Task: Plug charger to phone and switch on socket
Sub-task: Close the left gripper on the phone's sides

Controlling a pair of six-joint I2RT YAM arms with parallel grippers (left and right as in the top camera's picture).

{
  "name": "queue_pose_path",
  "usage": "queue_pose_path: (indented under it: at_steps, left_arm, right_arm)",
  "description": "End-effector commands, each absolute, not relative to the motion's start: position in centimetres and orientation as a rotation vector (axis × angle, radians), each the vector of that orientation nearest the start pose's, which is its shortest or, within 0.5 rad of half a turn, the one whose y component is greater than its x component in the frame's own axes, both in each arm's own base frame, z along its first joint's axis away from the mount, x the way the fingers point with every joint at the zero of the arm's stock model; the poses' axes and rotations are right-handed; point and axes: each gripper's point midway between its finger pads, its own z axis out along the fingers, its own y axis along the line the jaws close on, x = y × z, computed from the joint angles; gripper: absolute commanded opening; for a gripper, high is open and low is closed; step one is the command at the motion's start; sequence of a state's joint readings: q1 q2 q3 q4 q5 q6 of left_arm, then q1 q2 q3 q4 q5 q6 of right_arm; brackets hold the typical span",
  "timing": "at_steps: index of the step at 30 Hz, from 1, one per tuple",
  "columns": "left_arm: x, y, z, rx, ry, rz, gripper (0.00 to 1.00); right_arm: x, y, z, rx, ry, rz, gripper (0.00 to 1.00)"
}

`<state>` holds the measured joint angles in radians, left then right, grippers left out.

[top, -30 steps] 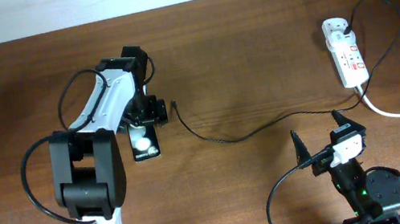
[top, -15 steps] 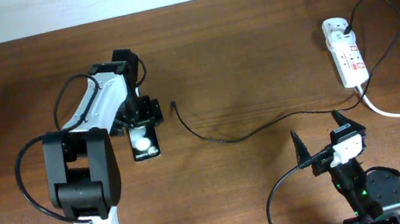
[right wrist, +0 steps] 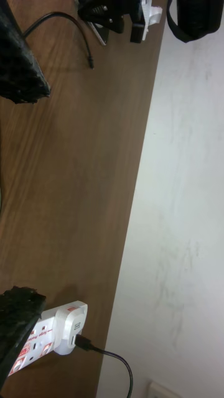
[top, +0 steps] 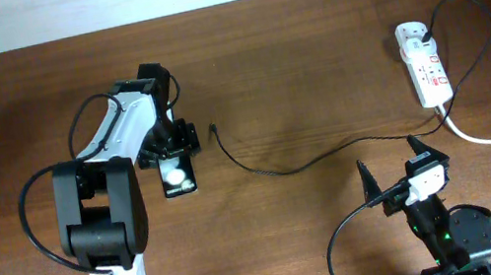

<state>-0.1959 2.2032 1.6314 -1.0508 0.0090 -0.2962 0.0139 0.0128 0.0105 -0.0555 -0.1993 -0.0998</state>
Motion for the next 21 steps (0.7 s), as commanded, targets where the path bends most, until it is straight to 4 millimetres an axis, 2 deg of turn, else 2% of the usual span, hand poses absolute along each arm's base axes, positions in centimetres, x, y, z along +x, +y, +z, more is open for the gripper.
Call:
queue_pose_path:
  at_steps: [1,11,12,21]
  left_arm:
    - [38.49,-7.7,-1.01,-0.173,3.218,0.026,0.84]
    - [39.12,-7.8,-1.06,-0.171,3.193,0.017,0.84]
    - [39.2,-7.82,-1.06,-0.171,3.19,0.015,0.8]
    - [39.38,-7.79,-0.93,-0.164,3.185,0.019,0.78]
  right_arm:
    - [24.21,3.94,16.01,-0.243,1.614,0.111,0.99]
    - [24.21,3.94,16.01,-0.243,1.614,0.111,0.99]
    - [24.21,3.94,16.01,-0.243,1.614,0.111,0.99]
    - [24.21,3.94,16.01,-0.243,1.614,0.111,0.99]
